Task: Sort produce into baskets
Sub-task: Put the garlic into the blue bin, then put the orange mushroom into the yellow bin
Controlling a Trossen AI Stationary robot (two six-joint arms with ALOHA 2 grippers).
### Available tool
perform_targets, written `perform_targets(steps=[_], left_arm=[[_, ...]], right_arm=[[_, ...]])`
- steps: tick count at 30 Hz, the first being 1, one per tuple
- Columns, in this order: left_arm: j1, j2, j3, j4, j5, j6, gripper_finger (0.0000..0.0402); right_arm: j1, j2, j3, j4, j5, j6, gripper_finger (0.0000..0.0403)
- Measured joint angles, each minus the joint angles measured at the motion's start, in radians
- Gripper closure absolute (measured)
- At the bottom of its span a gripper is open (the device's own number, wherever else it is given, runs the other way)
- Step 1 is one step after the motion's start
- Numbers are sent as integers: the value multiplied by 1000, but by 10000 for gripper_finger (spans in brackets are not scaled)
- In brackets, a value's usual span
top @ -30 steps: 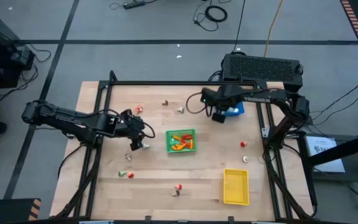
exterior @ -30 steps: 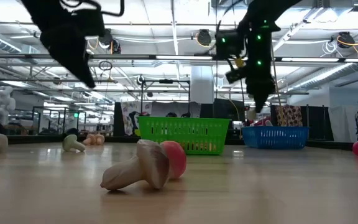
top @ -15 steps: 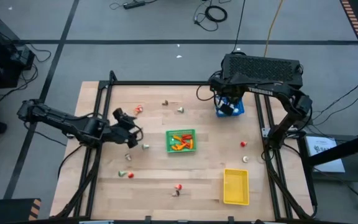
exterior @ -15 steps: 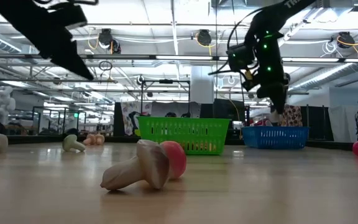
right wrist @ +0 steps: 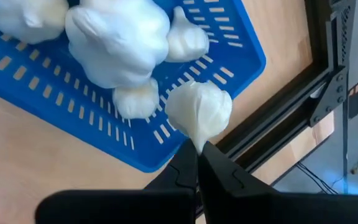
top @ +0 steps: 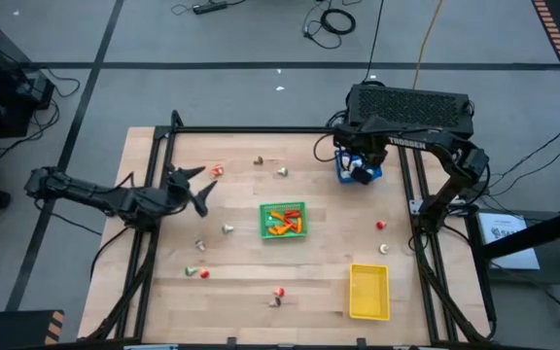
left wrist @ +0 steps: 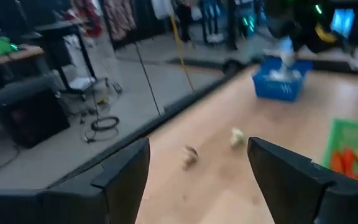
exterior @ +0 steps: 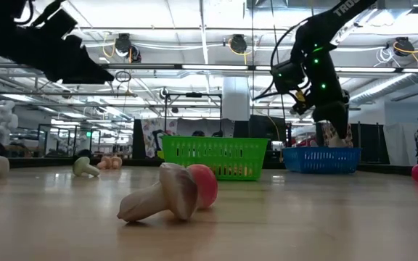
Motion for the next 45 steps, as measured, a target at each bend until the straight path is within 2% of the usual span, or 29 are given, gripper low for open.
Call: perform_targets(steps=[6, 13, 17, 19, 23, 25, 29, 31, 35, 37, 45], left_arm=[[82, -55, -8, 62, 3, 28, 123], [115, -59, -8, 40, 152, 62, 123], [123, -59, -8, 40, 159, 79, 123], [129, -59, -8, 40, 161, 79, 123], [135, -59, -8, 40, 167, 84, 123], [135, -59, -8, 40, 170, 103, 123], [135, -59, -8, 12, 195, 110, 123], [135, -59, -8, -14, 275, 112, 123], [135, -58, -8, -9, 465, 138, 123], [134, -58, -8, 9, 517, 150, 123], [135, -58, -8, 28, 510, 158, 123]], right_arm=[[0, 0, 2, -33, 2, 12, 380], [2, 0, 68, -67, 3, 63, 329], [2, 0, 129, -114, -3, 83, 299], [3, 0, 167, -122, -49, 113, 287], [40, 0, 233, -115, -221, 159, 274], [78, 0, 257, -105, -269, 168, 273], [181, 0, 272, -68, -296, 190, 273], [241, 0, 272, -15, -306, 214, 273], [383, 0, 272, 134, -395, 211, 273], [460, 0, 272, 214, -423, 187, 273], [739, 12, 271, 553, -425, 31, 273]])
